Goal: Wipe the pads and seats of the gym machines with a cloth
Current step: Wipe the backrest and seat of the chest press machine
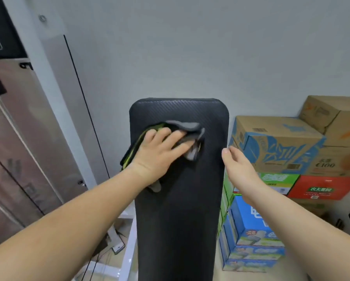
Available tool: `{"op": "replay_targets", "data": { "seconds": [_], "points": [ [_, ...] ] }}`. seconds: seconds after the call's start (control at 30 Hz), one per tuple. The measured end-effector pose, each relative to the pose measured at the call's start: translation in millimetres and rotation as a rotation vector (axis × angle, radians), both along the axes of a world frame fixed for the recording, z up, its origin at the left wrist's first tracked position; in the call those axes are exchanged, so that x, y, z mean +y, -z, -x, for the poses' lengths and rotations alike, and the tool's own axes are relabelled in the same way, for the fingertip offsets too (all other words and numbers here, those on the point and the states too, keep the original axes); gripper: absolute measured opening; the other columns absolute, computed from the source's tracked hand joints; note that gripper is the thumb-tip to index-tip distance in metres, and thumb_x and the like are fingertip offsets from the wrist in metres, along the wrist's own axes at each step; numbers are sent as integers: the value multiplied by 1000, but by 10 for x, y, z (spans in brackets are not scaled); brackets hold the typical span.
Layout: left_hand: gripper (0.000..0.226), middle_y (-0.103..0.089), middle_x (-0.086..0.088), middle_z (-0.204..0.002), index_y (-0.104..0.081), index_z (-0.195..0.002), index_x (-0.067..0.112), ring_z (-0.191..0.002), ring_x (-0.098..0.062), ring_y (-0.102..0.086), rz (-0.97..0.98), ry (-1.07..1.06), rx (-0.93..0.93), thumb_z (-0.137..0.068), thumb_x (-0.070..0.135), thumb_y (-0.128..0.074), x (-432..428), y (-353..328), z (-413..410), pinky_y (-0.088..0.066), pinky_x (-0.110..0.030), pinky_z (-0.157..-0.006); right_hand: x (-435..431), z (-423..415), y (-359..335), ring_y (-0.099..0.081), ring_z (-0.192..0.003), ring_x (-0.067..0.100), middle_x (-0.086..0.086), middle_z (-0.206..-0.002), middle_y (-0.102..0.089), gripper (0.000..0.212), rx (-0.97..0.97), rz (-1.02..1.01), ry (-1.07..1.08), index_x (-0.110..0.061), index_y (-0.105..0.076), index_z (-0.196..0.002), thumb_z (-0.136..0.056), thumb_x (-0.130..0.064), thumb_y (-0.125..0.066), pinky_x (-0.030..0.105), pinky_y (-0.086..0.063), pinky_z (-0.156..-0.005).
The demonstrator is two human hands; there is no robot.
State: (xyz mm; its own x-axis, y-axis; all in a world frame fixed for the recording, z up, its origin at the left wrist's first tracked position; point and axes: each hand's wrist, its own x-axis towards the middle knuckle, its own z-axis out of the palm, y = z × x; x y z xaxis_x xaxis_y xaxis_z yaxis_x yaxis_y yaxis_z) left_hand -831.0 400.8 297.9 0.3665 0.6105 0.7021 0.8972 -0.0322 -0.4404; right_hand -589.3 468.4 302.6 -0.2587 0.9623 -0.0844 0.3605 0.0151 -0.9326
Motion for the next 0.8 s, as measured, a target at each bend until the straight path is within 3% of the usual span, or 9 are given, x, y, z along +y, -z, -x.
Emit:
{"op": "replay_targets", "data": {
  "seconds": [0.07, 0.2, 0.37, 0.47, 0.57, 0.67, 0.7, 0.8],
  "points": [
    [46, -56, -3, -146, -57, -143, 38, -120, -34, -45, -91, -147, -174, -98, 30, -56, 45, -243, 81, -36, -49, -90, 32, 163, -25, -34, -152, 19, -9, -166, -35, 67, 5, -28, -20, -33, -22, -165, -105, -60, -37, 46, -29, -124],
    [51, -53, 1, -146, -58, -142, 42, -122, -32, -42, -110, -176, -351, -92, 32, -64, 13, 248, -197, -33, -50, -88, 70, 313, 46, -38, -149, 24, -6, -163, -40, 64, -19, -77, 37, -33, -25, -163, -106, -57, -38, 47, -32, -122],
    [71, -50, 1, -140, -58, -138, 34, -108, -28, -47, 183, 29, -4, -70, 20, -73, -261, 867, -188, -39, -43, -79, 103, 300, -131, -53, -122, 22, 0, -145, -56, 48, -78, -87, 19, -22, -42, -152, -108, -40, -48, 35, -40, -99],
    [66, -50, -3, -139, -58, -138, 28, -108, -30, -49, 161, 27, 93, -75, 14, -71, -202, 372, 64, -43, -43, -78, 171, 312, -407, -56, -128, 19, 0, -150, -55, 67, -3, -200, 63, -21, -37, -157, -99, -40, -63, 37, -44, -104],
    [63, -49, -4, -145, -57, -143, 30, -119, -34, -47, -47, -141, -177, -82, 15, -68, 25, -434, 343, -36, -46, -87, 238, 444, -768, -40, -149, 22, -2, -165, -37, 88, 64, -270, 45, -26, -21, -165, -95, -53, -66, 43, -36, -120],
    [45, -52, 0, -150, -50, -148, 36, -140, -32, -42, 6, -260, -442, -104, 40, -49, 170, -888, 399, -31, -50, -111, 304, 550, -880, -45, -143, 24, 0, -158, -47, 69, -3, -315, 32, -27, -34, -160, -100, -47, -62, 37, -39, -109],
    [42, -57, 1, -143, -52, -145, 36, -136, -29, -47, 52, -261, -542, -106, 46, -41, 212, -952, 395, -34, -47, -110, 317, 557, -870, -48, -140, 23, 0, -154, -51, 64, -17, -332, 34, -29, -39, -157, -100, -46, -61, 37, -41, -107],
    [41, -65, 6, -118, -62, -128, 34, -111, -24, -58, 81, -327, -648, -106, 52, -32, 296, -1035, 328, -45, -38, -83, 383, 524, -823, -52, -135, 21, -5, -147, -56, 60, -9, -338, 34, -35, -45, -153, -97, -50, -63, 38, -44, -107]
  ]
}}
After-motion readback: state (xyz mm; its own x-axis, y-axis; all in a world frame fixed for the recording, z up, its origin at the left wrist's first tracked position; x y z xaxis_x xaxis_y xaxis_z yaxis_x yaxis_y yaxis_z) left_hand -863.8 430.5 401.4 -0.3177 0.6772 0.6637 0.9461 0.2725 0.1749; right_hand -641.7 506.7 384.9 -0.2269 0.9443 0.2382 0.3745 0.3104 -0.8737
